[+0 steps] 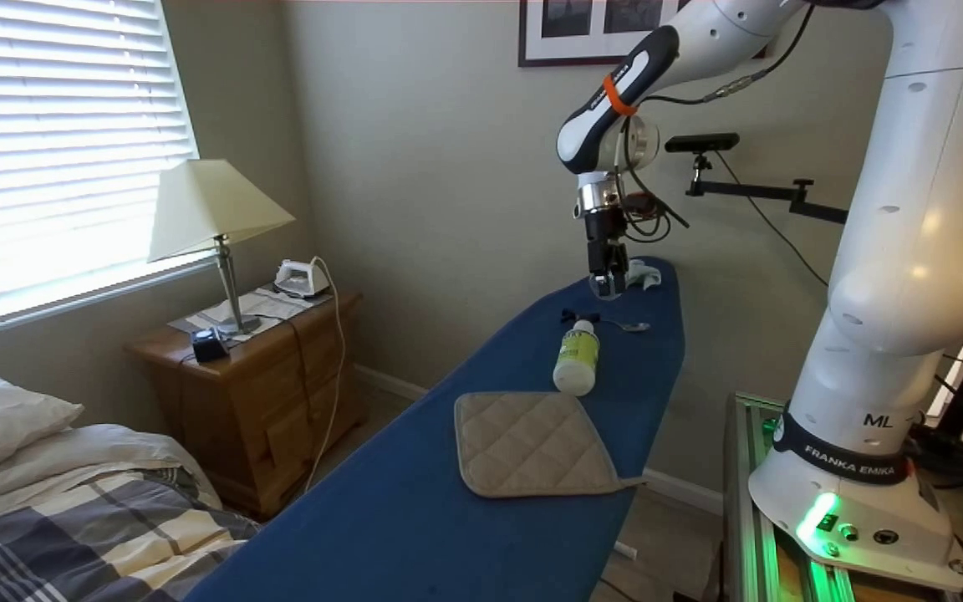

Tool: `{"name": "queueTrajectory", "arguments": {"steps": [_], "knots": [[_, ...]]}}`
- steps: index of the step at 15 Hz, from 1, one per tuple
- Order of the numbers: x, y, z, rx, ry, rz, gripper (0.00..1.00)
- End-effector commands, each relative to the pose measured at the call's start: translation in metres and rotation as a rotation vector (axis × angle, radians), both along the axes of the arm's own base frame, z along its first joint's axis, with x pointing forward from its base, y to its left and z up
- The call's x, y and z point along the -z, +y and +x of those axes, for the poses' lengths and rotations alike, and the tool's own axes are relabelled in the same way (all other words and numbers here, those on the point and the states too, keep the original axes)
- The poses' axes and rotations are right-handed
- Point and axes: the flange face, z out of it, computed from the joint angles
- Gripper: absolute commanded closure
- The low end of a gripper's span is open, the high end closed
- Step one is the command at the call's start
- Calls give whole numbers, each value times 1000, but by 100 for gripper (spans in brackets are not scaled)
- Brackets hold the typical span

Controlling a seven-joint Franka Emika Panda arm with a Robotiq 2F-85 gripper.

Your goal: Put the spray bottle up right

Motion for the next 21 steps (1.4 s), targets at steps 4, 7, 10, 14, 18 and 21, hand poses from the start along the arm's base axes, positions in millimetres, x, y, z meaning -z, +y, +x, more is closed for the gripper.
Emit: {"name": "queueTrajectory", "arguments": {"steps": [4, 7, 10, 14, 18, 21], "knots": [[21, 8, 0, -85, -93, 52, 0], [23, 7, 5, -141, -140, 37, 0], [27, 9, 8, -165, -190, 44, 0], [31, 9, 13, -182, -255, 46, 0], [36, 6, 15, -179, -294, 35, 0], [41, 5, 13, -180, -310, 26, 1]]}}
